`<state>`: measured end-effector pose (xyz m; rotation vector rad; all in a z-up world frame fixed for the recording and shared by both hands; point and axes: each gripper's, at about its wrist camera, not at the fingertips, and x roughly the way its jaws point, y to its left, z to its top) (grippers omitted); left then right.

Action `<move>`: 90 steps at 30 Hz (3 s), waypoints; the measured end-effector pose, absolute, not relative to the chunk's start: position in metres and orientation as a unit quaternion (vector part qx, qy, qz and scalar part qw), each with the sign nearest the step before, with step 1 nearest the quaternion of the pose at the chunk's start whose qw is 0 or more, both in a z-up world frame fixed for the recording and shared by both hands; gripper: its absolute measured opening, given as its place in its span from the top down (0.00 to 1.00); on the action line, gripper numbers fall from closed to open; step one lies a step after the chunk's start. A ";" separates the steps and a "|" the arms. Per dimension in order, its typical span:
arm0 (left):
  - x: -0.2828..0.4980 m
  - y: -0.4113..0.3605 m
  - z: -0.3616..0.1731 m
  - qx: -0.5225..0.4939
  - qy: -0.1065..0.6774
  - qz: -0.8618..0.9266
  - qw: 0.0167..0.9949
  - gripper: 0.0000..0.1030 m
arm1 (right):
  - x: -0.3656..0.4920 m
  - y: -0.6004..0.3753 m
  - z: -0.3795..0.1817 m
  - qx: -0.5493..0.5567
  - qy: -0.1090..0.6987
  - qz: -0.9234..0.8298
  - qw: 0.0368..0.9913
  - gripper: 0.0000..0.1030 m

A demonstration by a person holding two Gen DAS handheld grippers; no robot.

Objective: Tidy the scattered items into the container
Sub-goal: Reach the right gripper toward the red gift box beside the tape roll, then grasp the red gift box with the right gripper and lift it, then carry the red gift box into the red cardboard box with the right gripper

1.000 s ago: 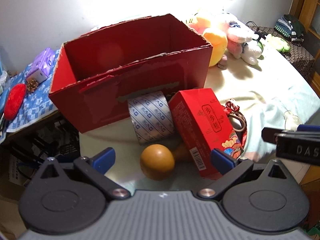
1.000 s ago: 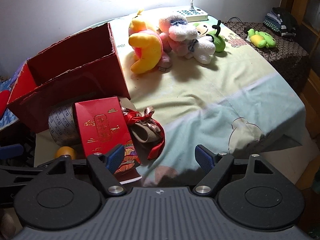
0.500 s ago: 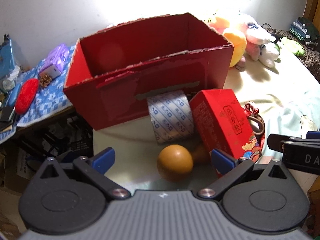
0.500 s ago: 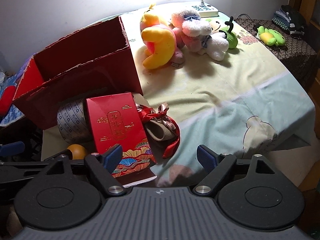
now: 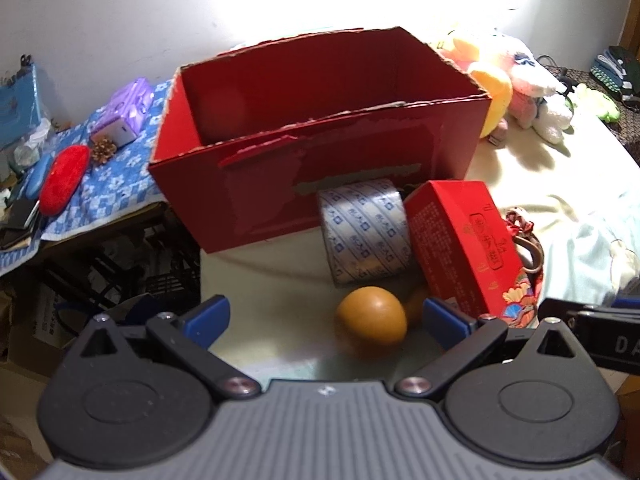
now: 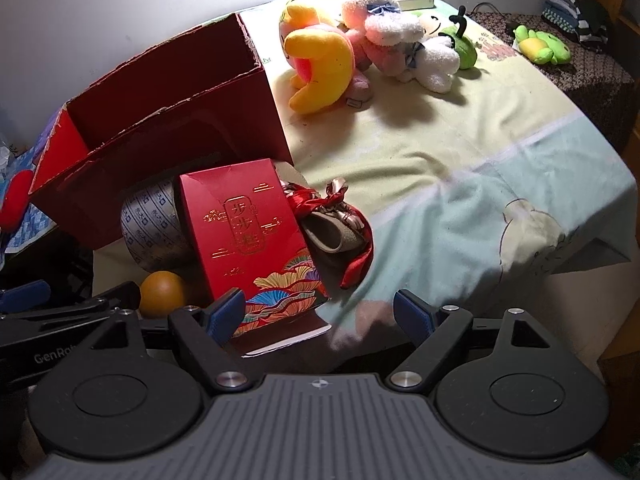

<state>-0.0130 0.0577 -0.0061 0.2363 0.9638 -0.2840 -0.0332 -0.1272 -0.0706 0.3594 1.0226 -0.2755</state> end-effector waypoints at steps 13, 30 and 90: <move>-0.017 0.066 -0.007 0.105 0.466 -0.138 0.867 0.02 | -0.044 -0.125 -0.072 0.206 0.496 -0.105 0.837 0.19; -0.020 0.089 -0.018 0.055 0.486 -0.196 0.850 0.02 | -0.041 -0.145 -0.063 0.240 0.475 -0.072 0.844 0.20; 0.005 -0.017 0.013 -0.016 0.468 -0.302 0.830 0.43 | 0.066 -0.222 -0.048 0.229 0.496 0.244 0.802 0.19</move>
